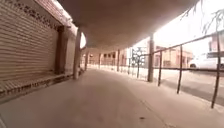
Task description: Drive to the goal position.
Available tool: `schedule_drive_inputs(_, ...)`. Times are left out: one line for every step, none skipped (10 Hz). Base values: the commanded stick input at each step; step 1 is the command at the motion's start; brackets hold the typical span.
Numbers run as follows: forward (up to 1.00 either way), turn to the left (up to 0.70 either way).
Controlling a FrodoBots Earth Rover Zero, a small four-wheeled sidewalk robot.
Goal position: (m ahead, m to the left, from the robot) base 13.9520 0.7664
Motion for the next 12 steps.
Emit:
schedule_drive_inputs(0.7, 0.0)
schedule_drive_inputs(0.7, 0.0)
schedule_drive_inputs(0.7, 0.0)
schedule_drive_inputs(0.7, 0.0)
schedule_drive_inputs(0.7, 0.0)
schedule_drive_inputs(0.7, 0.0)
schedule_drive_inputs(0.7, 0.0)
schedule_drive_inputs(0.7, 0.0)
schedule_drive_inputs(0.7, 0.0)
schedule_drive_inputs(0.7, 0.0)
schedule_drive_inputs(0.7, 0.0)
schedule_drive_inputs(0.7, 0.0)
